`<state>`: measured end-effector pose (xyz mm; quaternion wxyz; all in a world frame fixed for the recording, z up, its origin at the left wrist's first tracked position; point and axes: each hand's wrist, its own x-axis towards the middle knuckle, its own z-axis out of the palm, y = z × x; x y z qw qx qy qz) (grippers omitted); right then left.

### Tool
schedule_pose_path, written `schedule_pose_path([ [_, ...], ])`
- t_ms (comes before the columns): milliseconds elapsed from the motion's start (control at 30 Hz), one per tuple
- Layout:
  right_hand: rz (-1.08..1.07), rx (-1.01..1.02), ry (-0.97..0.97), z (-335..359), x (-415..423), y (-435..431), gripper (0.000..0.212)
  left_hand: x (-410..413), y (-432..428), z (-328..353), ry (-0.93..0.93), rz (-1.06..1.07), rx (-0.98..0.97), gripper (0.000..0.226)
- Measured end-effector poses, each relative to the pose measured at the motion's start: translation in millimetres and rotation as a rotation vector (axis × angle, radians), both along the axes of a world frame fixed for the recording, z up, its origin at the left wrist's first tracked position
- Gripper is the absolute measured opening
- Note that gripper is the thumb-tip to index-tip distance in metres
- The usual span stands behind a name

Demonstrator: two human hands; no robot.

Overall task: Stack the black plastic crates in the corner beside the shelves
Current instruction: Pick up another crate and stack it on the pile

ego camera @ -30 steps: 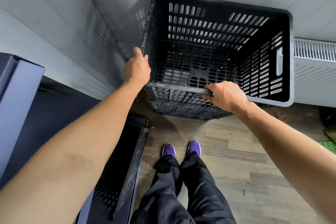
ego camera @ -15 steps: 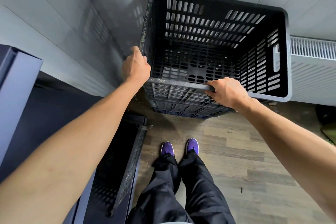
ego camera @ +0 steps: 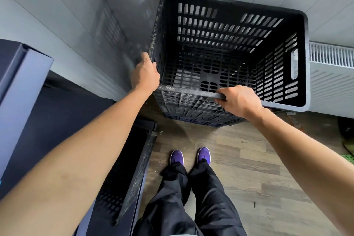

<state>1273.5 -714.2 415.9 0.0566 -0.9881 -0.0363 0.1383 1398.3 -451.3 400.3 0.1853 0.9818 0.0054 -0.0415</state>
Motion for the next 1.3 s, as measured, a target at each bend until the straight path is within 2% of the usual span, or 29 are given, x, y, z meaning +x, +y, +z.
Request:
schedule_pose_path([
  [200,0.004,-0.011,0.020,5,8,-3,0.022,8,-11,-2,-0.058,0.039,0.053,0.028],
  [300,0.022,0.000,0.040,6,4,-1,0.020,2,-8,-6,-0.123,0.022,0.058,0.041],
  [367,0.029,0.022,0.056,9,2,-4,0.020,-6,-10,-3,-0.264,-0.097,0.157,0.047],
  [433,0.040,0.052,0.098,13,1,-11,0.019,-23,-24,2,-0.367,-0.323,0.167,0.040],
  [500,0.035,0.052,0.138,17,-5,-24,0.020,-46,-48,4,-0.293,-0.579,0.084,0.041],
  [567,-0.018,0.003,0.184,22,-20,-50,0.022,-66,-73,6,-0.125,-0.789,0.048,0.054],
  [633,-0.089,-0.074,0.207,28,-40,-83,0.023,-70,-93,7,0.007,-0.904,0.074,0.060],
  [700,-0.151,-0.122,0.205,35,-58,-111,0.021,-68,-112,10,0.132,-0.972,0.116,0.054],
  [767,-0.158,-0.115,0.183,37,-68,-124,0.019,-69,-131,10,0.148,-1.008,0.166,0.046],
  [933,-0.121,-0.117,0.161,27,-65,-125,0.018,-77,-165,3,0.041,-1.005,0.187,0.026],
  [1133,-0.057,-0.121,0.087,25,-74,-132,0.016,-83,-163,3,-0.134,-1.053,0.296,0.026],
  [1300,-0.034,-0.117,0.025,17,-85,-130,0.016,-89,-156,2,-0.152,-1.059,0.313,0.024],
])
